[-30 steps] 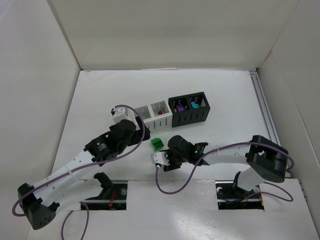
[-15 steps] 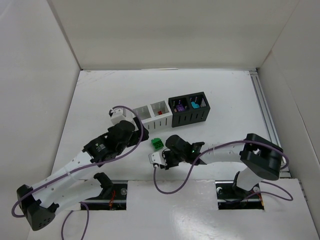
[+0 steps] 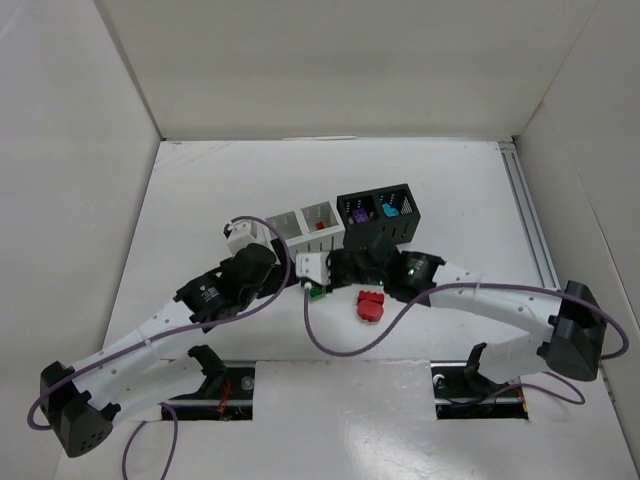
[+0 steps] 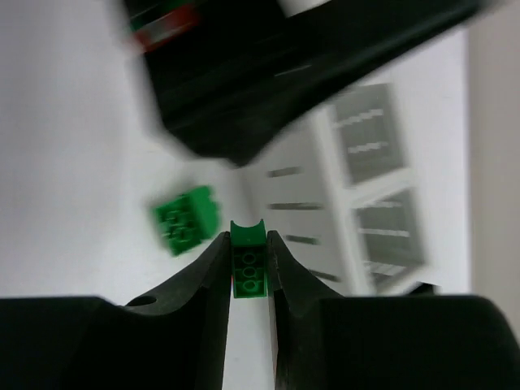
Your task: Sort the legos into containers by color
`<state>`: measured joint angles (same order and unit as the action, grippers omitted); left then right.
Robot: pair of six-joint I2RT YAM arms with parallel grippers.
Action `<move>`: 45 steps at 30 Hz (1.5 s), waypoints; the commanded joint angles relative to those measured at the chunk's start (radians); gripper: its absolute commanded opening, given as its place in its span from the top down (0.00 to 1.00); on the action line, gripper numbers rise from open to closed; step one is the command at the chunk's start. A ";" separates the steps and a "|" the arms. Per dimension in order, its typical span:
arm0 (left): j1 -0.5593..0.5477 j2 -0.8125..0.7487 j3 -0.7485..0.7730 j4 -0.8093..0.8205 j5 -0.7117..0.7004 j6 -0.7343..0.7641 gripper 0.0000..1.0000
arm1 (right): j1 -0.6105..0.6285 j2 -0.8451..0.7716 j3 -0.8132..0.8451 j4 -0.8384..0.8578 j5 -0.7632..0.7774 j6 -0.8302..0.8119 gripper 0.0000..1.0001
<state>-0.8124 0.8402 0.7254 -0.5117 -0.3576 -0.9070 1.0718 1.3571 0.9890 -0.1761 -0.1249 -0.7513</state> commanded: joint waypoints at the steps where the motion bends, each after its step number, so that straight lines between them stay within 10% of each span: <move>1: -0.007 0.022 -0.032 0.061 0.034 -0.006 0.00 | -0.085 0.033 0.144 -0.063 0.099 -0.046 0.81; 16: -0.007 0.131 -0.061 0.179 0.106 0.036 0.00 | -0.245 0.353 0.461 -0.092 0.077 -0.088 0.71; 20: -0.007 0.169 -0.070 0.219 0.115 0.036 0.00 | -0.254 0.372 0.474 -0.112 0.088 -0.079 0.51; 26: -0.007 0.259 -0.061 0.260 0.134 0.036 0.01 | -0.263 0.278 0.435 -0.112 0.097 -0.059 0.20; 45: -0.083 0.591 0.060 0.318 -0.062 -0.125 0.09 | -0.334 -0.197 0.021 -0.152 0.172 0.053 0.14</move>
<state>-0.8833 1.4090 0.7353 -0.2272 -0.3382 -0.9699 0.7525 1.2003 1.0233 -0.3222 0.0288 -0.7292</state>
